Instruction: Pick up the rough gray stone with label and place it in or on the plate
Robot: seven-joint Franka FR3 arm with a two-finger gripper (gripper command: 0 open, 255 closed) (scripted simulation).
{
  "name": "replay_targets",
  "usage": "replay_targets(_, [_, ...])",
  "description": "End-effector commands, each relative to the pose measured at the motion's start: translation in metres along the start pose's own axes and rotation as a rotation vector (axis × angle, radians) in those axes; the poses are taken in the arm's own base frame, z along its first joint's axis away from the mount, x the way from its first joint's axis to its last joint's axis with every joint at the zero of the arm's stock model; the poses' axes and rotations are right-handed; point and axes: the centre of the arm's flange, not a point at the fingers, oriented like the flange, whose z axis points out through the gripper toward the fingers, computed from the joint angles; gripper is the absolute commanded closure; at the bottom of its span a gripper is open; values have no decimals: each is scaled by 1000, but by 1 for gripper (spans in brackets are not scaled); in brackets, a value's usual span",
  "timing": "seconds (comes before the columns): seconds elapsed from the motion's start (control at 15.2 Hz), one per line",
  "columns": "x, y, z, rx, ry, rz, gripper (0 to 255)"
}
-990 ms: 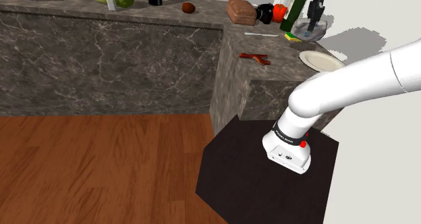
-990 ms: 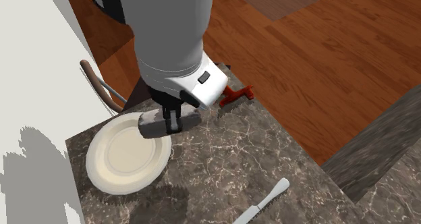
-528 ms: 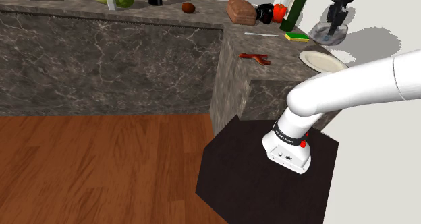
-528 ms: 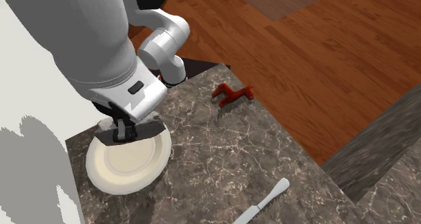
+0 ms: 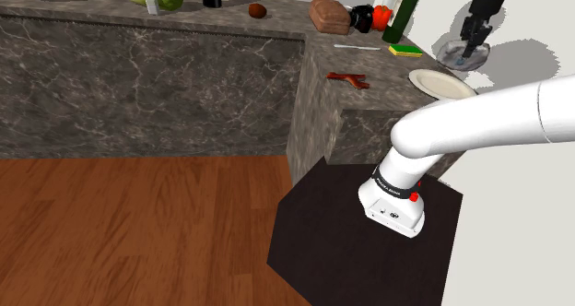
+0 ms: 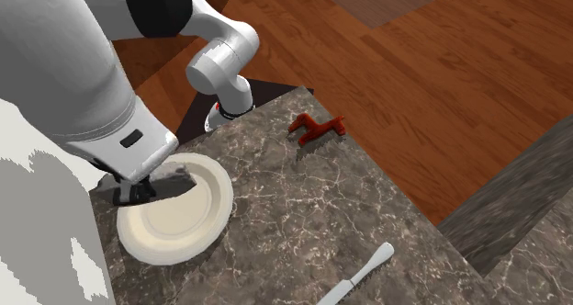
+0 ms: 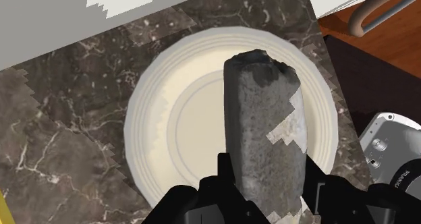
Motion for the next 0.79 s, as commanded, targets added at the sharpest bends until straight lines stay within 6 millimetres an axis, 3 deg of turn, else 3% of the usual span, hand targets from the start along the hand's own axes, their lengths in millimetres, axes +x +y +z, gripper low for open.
replay_targets(0.0, [0, 0, 9, -1, 0, 0, 255])
replay_targets(0.73, [10, 3, 64, -1, 0, 0, 255])
